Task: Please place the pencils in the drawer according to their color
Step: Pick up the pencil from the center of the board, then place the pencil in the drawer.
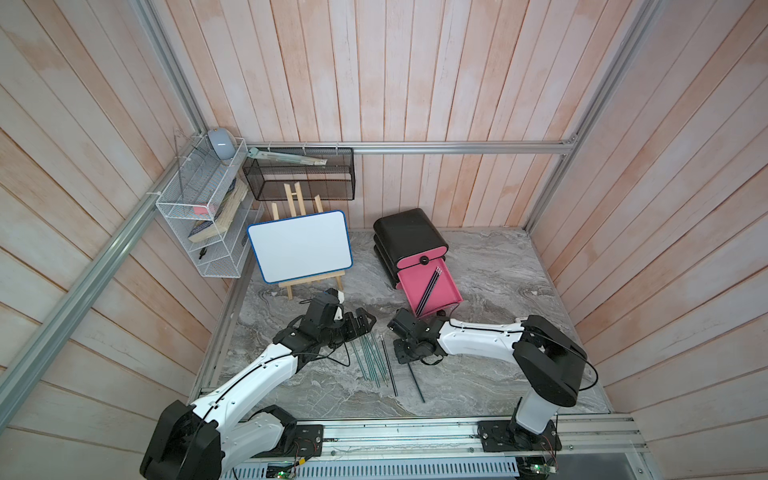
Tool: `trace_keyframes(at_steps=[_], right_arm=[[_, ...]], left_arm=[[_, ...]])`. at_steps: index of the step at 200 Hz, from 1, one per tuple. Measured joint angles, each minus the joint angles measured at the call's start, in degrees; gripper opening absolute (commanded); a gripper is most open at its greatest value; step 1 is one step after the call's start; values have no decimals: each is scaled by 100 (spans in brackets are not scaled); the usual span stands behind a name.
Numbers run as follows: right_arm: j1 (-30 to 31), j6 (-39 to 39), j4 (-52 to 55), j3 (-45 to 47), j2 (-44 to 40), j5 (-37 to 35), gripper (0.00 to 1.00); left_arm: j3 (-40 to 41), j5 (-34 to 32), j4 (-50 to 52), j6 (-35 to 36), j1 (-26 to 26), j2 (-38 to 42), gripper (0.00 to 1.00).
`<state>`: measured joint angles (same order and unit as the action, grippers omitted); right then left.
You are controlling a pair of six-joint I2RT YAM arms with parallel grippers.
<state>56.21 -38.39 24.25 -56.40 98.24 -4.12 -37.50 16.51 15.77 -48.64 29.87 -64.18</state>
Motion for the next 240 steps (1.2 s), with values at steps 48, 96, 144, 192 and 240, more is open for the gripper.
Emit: trace_keyframes(at_steps=[48,96,144,192,240], right_arm=[[-269,-133,-37,90,-728,166,0],[-863,-308,-238,199,-1394,463,0],[-1808,-490,-756,262,-1735,852,0],[-2673,-647,-1357,262,-1613,1176,0],[-3351,-828,-1915,164,-1139,1453,0]], left_arm=[[-229,-2,-57,0,225,-269,100],[-645,-7,-81,0,448,-673,100],[-1147,-20,-81,7,562,-1040,99],[-1480,-50,-70,59,649,-1292,100],[-1545,-90,-9,59,745,-1340,100]])
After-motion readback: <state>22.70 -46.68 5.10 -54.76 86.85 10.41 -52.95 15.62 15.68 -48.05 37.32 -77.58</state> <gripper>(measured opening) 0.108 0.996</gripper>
